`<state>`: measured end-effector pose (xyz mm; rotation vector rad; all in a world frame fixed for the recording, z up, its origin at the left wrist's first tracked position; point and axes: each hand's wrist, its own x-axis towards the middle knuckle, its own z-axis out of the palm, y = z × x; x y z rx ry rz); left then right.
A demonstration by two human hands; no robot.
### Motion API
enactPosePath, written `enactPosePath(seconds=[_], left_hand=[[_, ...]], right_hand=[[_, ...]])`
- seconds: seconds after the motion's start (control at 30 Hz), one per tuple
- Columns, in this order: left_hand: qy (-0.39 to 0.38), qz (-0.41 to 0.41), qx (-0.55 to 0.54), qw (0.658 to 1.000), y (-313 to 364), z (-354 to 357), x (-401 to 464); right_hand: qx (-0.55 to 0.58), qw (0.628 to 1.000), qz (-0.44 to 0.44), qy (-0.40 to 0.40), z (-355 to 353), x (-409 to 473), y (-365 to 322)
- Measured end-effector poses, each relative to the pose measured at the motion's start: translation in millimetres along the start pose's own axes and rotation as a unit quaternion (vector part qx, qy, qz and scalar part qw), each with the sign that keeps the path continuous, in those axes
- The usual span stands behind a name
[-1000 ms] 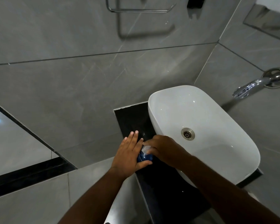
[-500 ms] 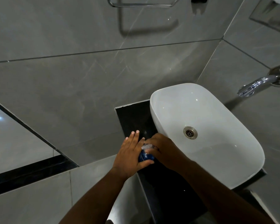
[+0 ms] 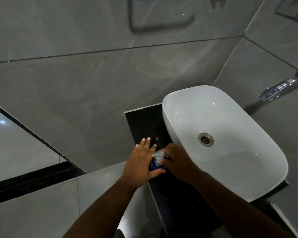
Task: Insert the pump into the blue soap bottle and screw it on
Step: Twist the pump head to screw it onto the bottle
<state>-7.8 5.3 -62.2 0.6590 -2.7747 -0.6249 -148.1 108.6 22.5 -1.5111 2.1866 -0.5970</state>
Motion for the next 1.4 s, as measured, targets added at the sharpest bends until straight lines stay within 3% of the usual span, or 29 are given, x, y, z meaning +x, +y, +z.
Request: enactPosePath(seconds=[0.13,0.27,0.57,0.77,1.0,1.23,1.33,1.4], left_hand=[[-0.016,-0.007,-0.049,0.999,3.6,-0.5,-0.8],[-0.039,-0.081,-0.161,0.983,6.0,-1.6,-7.5],[0.025,-0.108,-0.253,0.961,-9.5,-8.1,12.2],[0.062,-0.155,-0.29,0.942,-58.0,-29.1,67.1],[0.091,-0.166,-0.271,0.944,-119.5,-50.8,131.7],[0.081,-0.18,-0.279,0.94,-138.2,-55.5,150.3],[0.083,-0.183,-0.295,0.934,-137.8,-58.1,152.9],[0.078,-0.191,-0.279,0.938,-139.5,-58.3,152.5]], right_hand=[[0.031,0.998,0.019,0.054,12.9,-15.5,3.5],[0.206,0.97,0.117,0.061,25.9,-25.4,4.1],[0.341,0.931,0.111,0.073,35.4,11.5,-1.9],[0.258,0.958,0.082,0.09,34.6,96.1,-12.4],[0.269,0.949,0.082,0.142,40.8,189.6,-19.9],[0.27,0.953,0.077,0.115,35.6,217.1,-26.3],[0.215,0.959,0.055,0.178,3.8,211.0,-44.5],[0.276,0.93,0.007,0.243,-45.4,201.0,-60.8]])
